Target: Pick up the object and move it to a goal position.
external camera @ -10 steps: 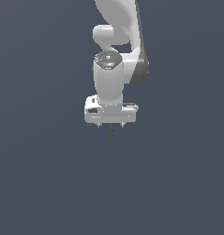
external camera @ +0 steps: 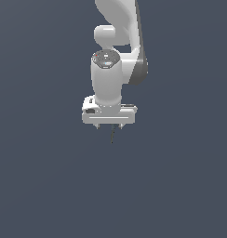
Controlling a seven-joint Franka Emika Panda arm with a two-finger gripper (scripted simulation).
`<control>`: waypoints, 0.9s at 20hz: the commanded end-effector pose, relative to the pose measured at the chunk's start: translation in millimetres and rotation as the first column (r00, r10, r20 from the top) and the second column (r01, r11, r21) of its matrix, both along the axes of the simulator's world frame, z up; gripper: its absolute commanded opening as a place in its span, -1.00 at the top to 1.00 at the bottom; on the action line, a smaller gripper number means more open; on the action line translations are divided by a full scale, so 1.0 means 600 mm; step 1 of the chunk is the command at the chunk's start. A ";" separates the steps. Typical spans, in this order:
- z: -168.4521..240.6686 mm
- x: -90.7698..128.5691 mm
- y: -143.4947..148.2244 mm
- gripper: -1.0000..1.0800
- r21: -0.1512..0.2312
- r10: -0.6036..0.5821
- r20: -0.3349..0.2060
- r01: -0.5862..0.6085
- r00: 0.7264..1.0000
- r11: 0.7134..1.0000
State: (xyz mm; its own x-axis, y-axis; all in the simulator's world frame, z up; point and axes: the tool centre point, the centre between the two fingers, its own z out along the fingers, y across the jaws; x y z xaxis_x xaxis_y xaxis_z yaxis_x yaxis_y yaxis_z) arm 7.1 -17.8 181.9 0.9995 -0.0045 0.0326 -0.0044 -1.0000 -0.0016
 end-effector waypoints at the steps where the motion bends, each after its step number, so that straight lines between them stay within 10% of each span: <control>1: 0.002 0.001 -0.005 -0.92 -0.003 -0.001 0.004 0.001 1.000 1.000; 18: -0.094 -0.063 0.007 -0.92 0.007 -0.142 -0.013 0.143 0.990 0.990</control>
